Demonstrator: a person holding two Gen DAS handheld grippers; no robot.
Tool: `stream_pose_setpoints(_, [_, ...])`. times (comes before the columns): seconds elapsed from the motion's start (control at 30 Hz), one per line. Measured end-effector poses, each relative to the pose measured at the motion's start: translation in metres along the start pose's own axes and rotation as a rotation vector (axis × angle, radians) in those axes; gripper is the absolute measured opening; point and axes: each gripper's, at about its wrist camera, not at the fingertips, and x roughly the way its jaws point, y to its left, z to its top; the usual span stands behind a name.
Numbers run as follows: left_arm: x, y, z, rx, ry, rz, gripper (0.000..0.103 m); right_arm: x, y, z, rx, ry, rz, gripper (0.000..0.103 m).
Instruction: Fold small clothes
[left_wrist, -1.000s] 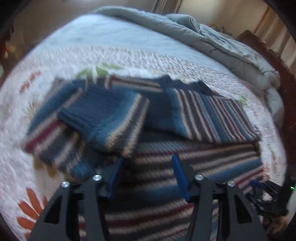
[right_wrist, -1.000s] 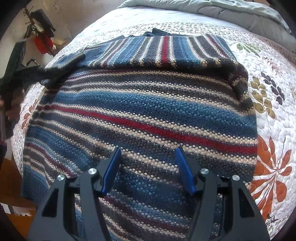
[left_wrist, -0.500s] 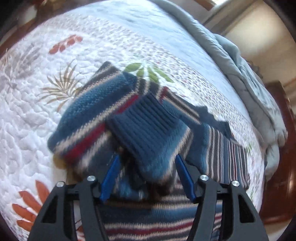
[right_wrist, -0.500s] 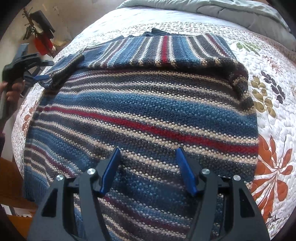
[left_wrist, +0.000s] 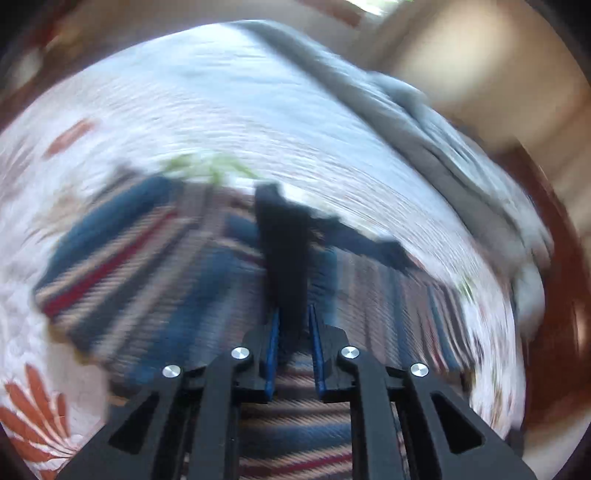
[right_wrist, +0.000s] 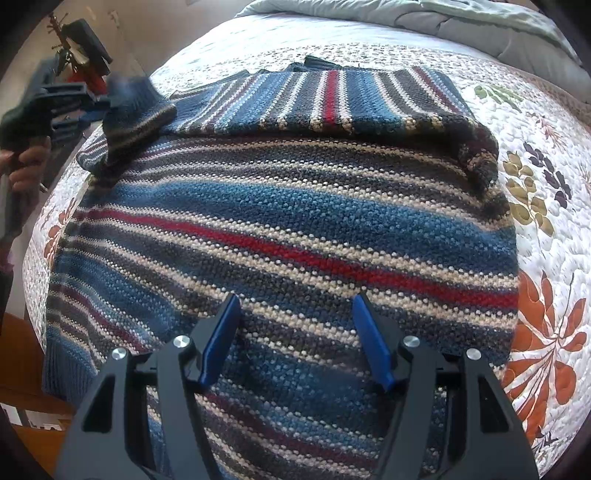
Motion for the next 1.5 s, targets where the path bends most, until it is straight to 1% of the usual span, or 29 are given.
stream_pose_setpoints(0.03, [0.005,-0.019,-0.008,0.060,0.044,-0.031,0.025,0.000,0.000,0.000,0.005,0.000,0.003,0.063])
stream_pose_setpoints(0.07, [0.010,-0.030,-0.014,0.092,0.074,-0.048,0.037,0.000,-0.001,0.000,0.008,-0.001,0.006,0.063])
stream_pose_setpoints(0.1, [0.015,-0.044,-0.024,0.134,0.111,-0.064,0.042,-0.001,-0.002,0.000,0.011,-0.001,0.009,0.063])
stream_pose_setpoints(0.13, [0.017,-0.052,-0.030,0.162,0.128,-0.072,0.047,-0.001,-0.002,0.000,0.014,0.000,0.012,0.063])
stream_pose_setpoints(0.17, [0.019,-0.059,-0.038,0.197,0.154,-0.096,0.049,-0.002,-0.003,0.000,0.015,0.001,0.015,0.063])
stream_pose_setpoints(0.2, [0.019,-0.063,-0.043,0.209,0.174,-0.110,0.049,-0.002,-0.004,0.000,0.015,0.003,0.016,0.063])
stream_pose_setpoints(0.23, [0.018,-0.063,-0.046,0.207,0.183,-0.116,0.050,-0.003,-0.004,0.000,0.016,0.006,0.018,0.063])
stream_pose_setpoints(0.3, [0.011,-0.050,-0.049,0.168,0.181,-0.108,0.052,-0.004,-0.005,0.003,0.020,0.014,0.019,0.063])
stream_pose_setpoints(0.37, [0.002,-0.031,-0.051,0.121,0.157,-0.042,0.053,-0.008,-0.004,0.009,0.026,0.015,0.017,0.063])
stream_pose_setpoints(0.4, [-0.002,-0.022,-0.052,0.106,0.140,0.005,0.054,-0.009,-0.002,0.013,0.022,0.014,0.017,0.063])
stream_pose_setpoints(0.43, [-0.006,-0.010,-0.052,0.093,0.122,0.086,0.054,-0.011,0.001,0.018,0.016,0.013,0.015,0.063])
stream_pose_setpoints(0.47, [-0.008,-0.004,-0.050,0.088,0.114,0.141,0.054,-0.013,0.006,0.025,0.003,0.011,0.012,0.063])
stream_pose_setpoints(0.53, [-0.010,0.009,-0.050,0.067,0.116,0.219,0.054,-0.014,0.018,0.040,-0.027,0.018,0.013,0.063])
stream_pose_setpoints(0.63, [-0.010,0.021,-0.047,0.035,0.130,0.280,0.054,-0.003,0.047,0.072,-0.080,0.069,0.044,0.063])
stream_pose_setpoints(0.7, [-0.009,0.027,-0.048,0.024,0.141,0.318,0.054,0.009,0.059,0.090,-0.088,0.114,0.045,0.063])
stream_pose_setpoints(0.8, [-0.010,0.035,-0.049,0.007,0.152,0.348,0.055,0.031,0.077,0.115,-0.092,0.183,0.068,0.063])
stream_pose_setpoints(0.87, [-0.008,0.037,-0.053,0.020,0.154,0.416,0.056,0.042,0.083,0.125,-0.061,0.213,0.081,0.063])
stream_pose_setpoints(0.97, [-0.011,0.046,-0.052,0.030,0.153,0.425,0.058,0.053,0.088,0.138,-0.020,0.230,0.098,0.063])
stream_pose_setpoints(1.03, [-0.012,0.051,-0.055,0.021,0.151,0.426,0.058,0.065,0.090,0.146,0.005,0.237,0.092,0.063])
stream_pose_setpoints(1.1, [-0.015,0.059,-0.057,0.004,0.148,0.423,0.059,0.076,0.090,0.151,0.034,0.258,0.107,0.062])
stream_pose_setpoints(1.13, [-0.016,0.061,-0.057,-0.001,0.145,0.424,0.059,0.080,0.089,0.152,0.048,0.265,0.129,0.058])
stream_pose_setpoints(1.17, [-0.019,0.064,-0.058,-0.005,0.142,0.424,0.059,0.086,0.090,0.154,0.066,0.275,0.163,0.057])
stream_pose_setpoints(1.27, [-0.024,0.070,-0.059,-0.019,0.134,0.428,0.060,0.093,0.095,0.158,0.071,0.270,0.186,0.052])
stream_pose_setpoints(1.3, [-0.027,0.073,-0.059,-0.027,0.130,0.428,0.061,0.093,0.099,0.160,0.062,0.265,0.191,0.047])
stream_pose_setpoints(1.33, [-0.028,0.074,-0.059,-0.032,0.127,0.428,0.062,0.093,0.101,0.161,0.056,0.262,0.195,0.037])
stream_pose_setpoints(1.37, [-0.030,0.076,-0.058,-0.038,0.121,0.428,0.062,0.093,0.105,0.162,0.034,0.258,0.198,0.030])
stream_pose_setpoints(1.4, [-0.032,0.078,-0.058,-0.044,0.111,0.430,0.062,0.093,0.108,0.163,0.006,0.253,0.195,0.019])
stream_pose_setpoints(1.43, [-0.035,0.079,-0.058,-0.049,0.101,0.431,0.063,0.093,0.110,0.163,-0.008,0.249,0.195,0.012])
stream_pose_setpoints(1.5, [-0.038,0.080,-0.057,-0.056,0.089,0.430,0.064,0.088,0.111,0.164,-0.025,0.238,0.224,0.010])
